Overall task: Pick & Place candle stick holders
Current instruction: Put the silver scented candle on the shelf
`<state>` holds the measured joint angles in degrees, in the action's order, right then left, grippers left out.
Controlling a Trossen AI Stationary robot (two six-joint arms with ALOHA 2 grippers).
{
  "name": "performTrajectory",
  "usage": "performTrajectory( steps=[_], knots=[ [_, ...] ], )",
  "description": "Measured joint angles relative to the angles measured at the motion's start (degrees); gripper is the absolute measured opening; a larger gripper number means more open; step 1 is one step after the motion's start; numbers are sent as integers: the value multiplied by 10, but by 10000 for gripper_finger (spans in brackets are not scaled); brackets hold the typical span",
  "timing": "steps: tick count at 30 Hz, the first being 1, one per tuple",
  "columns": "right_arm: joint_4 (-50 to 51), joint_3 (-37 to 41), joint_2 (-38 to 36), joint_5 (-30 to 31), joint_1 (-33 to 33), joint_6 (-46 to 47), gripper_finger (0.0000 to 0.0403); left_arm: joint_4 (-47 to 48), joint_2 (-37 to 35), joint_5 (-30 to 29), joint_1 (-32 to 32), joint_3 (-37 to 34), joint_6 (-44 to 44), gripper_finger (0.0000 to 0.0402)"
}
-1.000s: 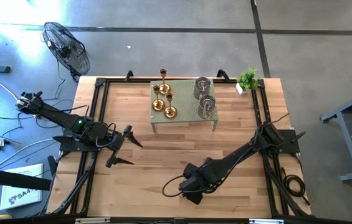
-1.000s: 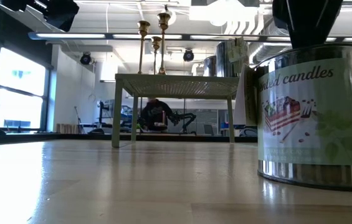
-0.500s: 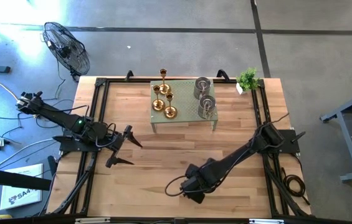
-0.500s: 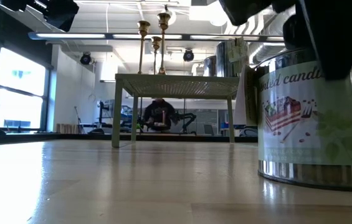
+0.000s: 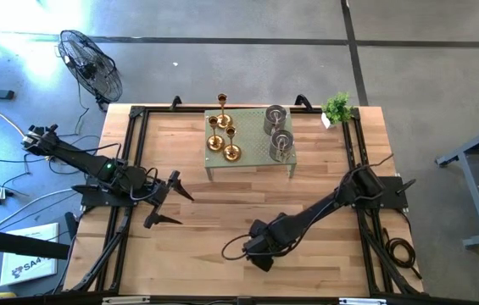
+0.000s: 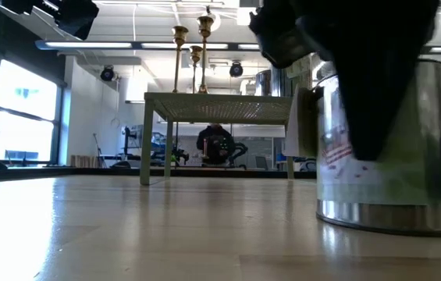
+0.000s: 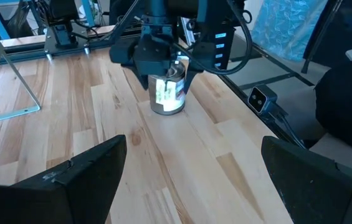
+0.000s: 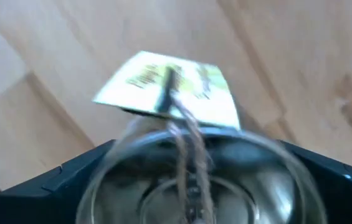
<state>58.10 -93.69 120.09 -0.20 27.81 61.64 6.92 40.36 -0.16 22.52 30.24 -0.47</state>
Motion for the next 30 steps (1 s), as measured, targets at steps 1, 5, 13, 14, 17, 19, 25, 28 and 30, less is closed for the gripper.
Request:
performTrajectory(
  steps=[1,5,13,14,17,19,25,28,30],
  knots=[
    [-4,0,0,5,-3,0,400,0,0,0,0,0,0,367],
    [-12,0,0,9,-12,0,400,0,0,0,0,0,0,367],
    [-9,0,0,10,-12,3,361,5,0,0,0,0,0,367],
    [-9,-1,0,10,-12,3,352,5,0,0,0,0,0,367],
    [-9,-1,0,15,-12,2,349,5,0,0,0,0,0,367],
    [-9,-1,0,17,-11,1,349,5,0,0,0,0,0,367],
    [-2,-5,0,19,-11,-5,349,5,0,0,0,0,0,367],
    [17,-24,0,26,-10,-16,349,0,0,0,0,0,1,367],
    [41,-45,0,34,-10,-17,349,-3,0,0,0,0,4,367]
  ],
)
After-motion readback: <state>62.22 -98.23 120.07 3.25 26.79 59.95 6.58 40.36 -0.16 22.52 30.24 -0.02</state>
